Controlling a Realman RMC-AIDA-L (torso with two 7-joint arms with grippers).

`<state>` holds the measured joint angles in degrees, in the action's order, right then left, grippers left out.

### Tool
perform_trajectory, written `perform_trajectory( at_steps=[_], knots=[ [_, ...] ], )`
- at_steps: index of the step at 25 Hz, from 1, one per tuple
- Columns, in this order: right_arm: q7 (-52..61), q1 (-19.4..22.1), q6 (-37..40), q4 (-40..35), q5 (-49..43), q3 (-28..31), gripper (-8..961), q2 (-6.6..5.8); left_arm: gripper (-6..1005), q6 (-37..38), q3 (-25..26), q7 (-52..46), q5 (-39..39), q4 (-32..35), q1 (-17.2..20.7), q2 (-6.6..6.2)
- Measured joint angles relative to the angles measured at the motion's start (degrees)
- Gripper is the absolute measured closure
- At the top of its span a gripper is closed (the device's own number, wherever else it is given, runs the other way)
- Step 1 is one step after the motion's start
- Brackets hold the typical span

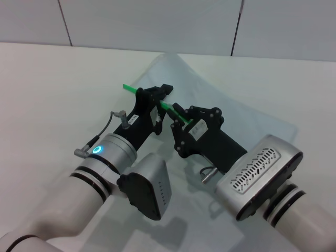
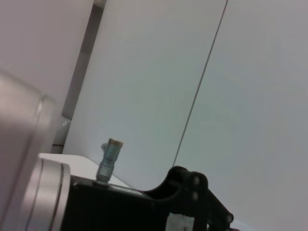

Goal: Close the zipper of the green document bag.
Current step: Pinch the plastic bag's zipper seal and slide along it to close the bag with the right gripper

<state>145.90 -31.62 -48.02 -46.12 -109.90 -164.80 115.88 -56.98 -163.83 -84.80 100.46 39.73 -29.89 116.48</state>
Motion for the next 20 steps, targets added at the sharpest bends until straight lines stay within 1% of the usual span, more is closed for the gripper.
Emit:
perform_trajectory(
  at_steps=[20],
  knots=[
    [0.0, 0.5, -0.2, 0.6, 0.2, 0.0, 874, -0.04, 944, -0.2, 0.0, -0.5, 0.5, 0.3, 0.6, -0.13]
  ],
)
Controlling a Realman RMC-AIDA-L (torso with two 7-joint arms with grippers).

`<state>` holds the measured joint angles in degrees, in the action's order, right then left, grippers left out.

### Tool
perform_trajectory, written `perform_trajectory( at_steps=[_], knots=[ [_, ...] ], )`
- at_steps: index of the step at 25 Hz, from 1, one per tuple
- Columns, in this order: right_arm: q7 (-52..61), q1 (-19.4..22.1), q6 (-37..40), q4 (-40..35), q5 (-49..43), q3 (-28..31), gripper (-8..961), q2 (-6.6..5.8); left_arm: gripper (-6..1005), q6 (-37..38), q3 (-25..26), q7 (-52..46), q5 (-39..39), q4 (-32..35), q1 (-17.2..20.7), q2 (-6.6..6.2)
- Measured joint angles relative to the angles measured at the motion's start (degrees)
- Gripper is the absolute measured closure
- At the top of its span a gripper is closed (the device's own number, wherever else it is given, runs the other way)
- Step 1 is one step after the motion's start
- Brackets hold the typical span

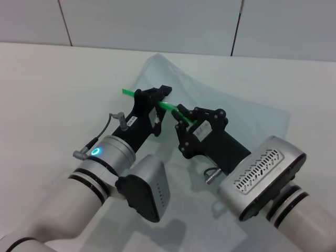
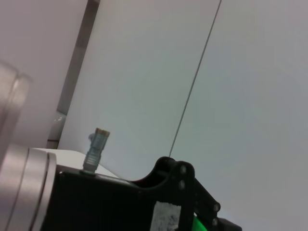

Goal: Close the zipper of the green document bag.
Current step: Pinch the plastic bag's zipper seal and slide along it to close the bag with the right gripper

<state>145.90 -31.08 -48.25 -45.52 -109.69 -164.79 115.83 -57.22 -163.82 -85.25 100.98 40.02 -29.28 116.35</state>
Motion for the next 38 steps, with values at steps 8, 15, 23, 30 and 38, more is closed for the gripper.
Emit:
perform_trajectory(
  at_steps=[8, 15, 23, 30, 38],
  knots=[
    [0.0, 0.4, -0.1, 0.5, 0.0, 0.0, 873, 0.02, 944, 0.0, 0.0, 0.0, 1.0, 0.5, 0.5, -0.19],
    [0.0, 0.7, -0.2, 0.8, 0.2, 0.0, 874, 0.10, 944, 0.0, 0.0, 0.0, 1.3, 0.5, 0.6, -0.16],
    [0.0, 1.1, -1.3, 1.3, 0.3, 0.2, 873, 0.09, 945, 0.0, 0.0, 0.0, 3.0, 0.5, 0.7, -0.25],
    [0.7, 1.2, -1.6, 1.8, 0.3, 0.1, 874, 0.09, 945, 0.2, -0.1, -0.9, 4.7, 0.9, 1.1, -0.53],
    [0.7, 1.3, -2.3, 2.1, 0.3, 0.0, 876, 0.10, 945, 0.2, -0.1, -1.7, 6.1, 1.2, 1.5, -0.70]
  ],
)
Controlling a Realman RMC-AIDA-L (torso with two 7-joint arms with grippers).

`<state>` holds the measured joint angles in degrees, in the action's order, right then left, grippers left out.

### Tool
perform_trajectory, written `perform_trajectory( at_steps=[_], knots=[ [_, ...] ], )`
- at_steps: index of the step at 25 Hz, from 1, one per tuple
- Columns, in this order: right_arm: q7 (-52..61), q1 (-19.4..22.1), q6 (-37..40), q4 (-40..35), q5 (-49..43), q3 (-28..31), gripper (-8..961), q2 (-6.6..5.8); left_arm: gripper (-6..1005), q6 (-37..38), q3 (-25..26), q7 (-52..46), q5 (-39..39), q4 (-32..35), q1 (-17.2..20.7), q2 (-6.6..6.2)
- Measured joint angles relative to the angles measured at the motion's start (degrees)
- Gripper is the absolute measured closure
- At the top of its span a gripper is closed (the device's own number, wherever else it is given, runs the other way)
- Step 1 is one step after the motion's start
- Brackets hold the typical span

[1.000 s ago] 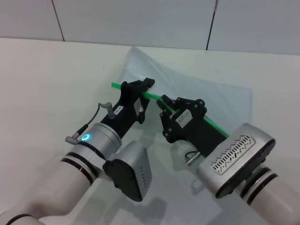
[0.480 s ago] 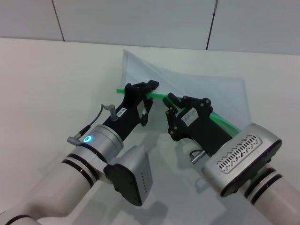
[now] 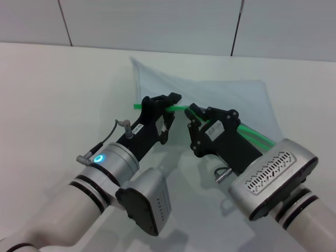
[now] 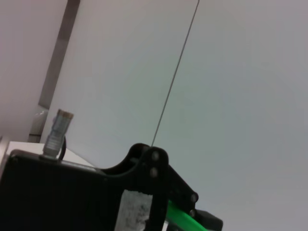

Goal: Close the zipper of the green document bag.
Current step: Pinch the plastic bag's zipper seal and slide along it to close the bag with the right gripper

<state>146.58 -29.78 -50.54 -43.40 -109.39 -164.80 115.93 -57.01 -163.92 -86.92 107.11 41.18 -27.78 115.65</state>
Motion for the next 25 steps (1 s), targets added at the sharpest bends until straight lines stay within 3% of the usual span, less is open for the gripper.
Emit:
perform_trajectory(
  at_steps=[25],
  knots=[
    [0.0, 0.7, -0.3, 0.7, -0.1, 0.3, 876, 0.04, 944, 0.6, 0.0, -0.9, 0.4, 0.0, 0.0, 0.01]
  ],
)
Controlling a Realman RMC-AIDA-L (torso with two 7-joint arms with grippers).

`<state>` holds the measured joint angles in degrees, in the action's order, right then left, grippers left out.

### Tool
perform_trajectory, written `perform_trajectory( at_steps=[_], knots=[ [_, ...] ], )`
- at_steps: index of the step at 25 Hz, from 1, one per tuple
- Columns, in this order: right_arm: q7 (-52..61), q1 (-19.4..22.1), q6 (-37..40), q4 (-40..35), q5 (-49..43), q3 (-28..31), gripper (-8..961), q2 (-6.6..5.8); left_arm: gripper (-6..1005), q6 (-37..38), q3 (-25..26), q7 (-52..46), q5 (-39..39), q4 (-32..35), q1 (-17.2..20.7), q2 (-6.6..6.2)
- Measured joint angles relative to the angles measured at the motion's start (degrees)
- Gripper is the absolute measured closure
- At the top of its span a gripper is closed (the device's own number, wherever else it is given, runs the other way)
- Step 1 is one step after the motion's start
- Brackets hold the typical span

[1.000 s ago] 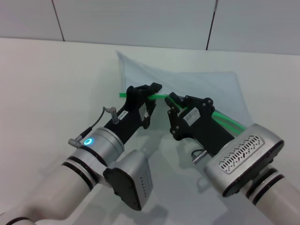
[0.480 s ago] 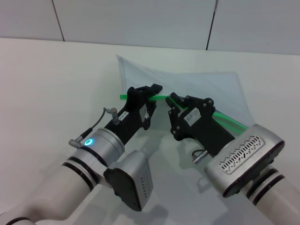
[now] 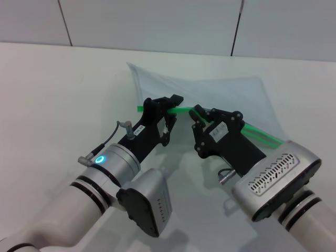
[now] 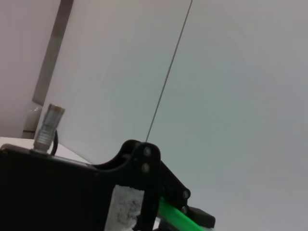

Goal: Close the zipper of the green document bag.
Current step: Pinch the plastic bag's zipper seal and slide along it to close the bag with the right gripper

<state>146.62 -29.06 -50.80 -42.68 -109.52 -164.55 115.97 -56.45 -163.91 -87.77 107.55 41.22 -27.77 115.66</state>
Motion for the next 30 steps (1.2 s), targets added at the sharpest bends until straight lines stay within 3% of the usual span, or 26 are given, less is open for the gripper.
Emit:
perform_trajectory(
  at_steps=[30],
  knots=[
    [0.0, 1.9, -3.1, 2.1, 0.3, 0.2, 876, -0.13, 941, 0.2, 0.0, 0.0, 0.1, -0.1, 0.1, 0.00]
  ],
)
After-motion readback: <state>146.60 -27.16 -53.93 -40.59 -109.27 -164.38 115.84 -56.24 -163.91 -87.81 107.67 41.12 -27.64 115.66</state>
